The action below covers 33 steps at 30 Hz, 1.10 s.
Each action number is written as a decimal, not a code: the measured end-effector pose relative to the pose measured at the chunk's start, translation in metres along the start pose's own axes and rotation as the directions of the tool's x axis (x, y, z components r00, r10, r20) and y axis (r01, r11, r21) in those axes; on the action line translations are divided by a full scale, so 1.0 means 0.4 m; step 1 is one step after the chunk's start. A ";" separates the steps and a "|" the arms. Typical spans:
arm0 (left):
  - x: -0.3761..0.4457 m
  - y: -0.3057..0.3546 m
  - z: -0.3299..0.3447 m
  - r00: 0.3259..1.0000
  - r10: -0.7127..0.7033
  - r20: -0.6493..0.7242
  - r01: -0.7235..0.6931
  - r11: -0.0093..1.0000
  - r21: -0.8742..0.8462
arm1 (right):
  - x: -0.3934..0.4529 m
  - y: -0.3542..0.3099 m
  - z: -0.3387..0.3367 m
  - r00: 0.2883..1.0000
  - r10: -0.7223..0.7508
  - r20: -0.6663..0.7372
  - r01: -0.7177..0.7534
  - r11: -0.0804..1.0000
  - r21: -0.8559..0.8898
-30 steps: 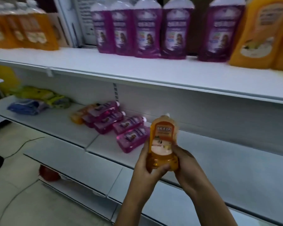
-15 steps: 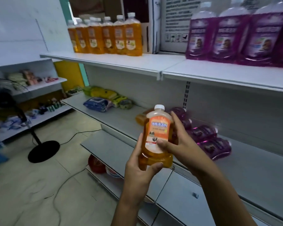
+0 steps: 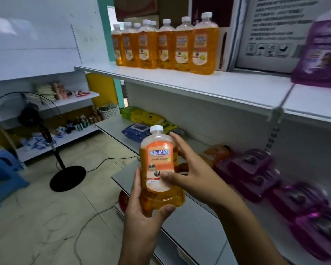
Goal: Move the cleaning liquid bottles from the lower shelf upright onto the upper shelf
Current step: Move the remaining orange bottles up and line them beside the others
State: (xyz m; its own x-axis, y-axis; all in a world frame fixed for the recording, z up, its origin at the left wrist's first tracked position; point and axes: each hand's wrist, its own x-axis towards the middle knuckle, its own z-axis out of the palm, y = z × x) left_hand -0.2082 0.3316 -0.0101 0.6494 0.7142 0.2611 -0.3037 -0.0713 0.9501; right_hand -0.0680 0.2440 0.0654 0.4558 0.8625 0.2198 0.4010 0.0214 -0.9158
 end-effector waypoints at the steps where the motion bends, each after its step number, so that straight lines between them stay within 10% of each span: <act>1: 0.034 -0.001 -0.023 1.000 0.014 0.000 -0.014 1.000 -0.006 | 0.047 0.002 0.012 1.000 -0.012 0.016 0.012 1.000 0.008; 19: 0.594 0.130 -0.284 0.948 0.311 -0.068 -0.308 0.950 0.041 | 0.631 -0.073 0.150 0.949 -0.314 0.028 0.308 0.944 0.119; 33: 0.958 0.201 -0.272 0.743 0.470 0.476 -0.556 0.830 0.048 | 0.759 -0.198 0.082 0.836 -0.392 -0.383 0.360 0.920 -0.155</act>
State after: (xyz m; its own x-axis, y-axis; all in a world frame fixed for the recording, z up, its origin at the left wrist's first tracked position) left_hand -0.0593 0.6754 0.1478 0.6715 0.1661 0.7221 -0.5794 -0.4897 0.6515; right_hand 0.0127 0.5207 0.1934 0.5284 0.5195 0.6715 0.6563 0.2518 -0.7112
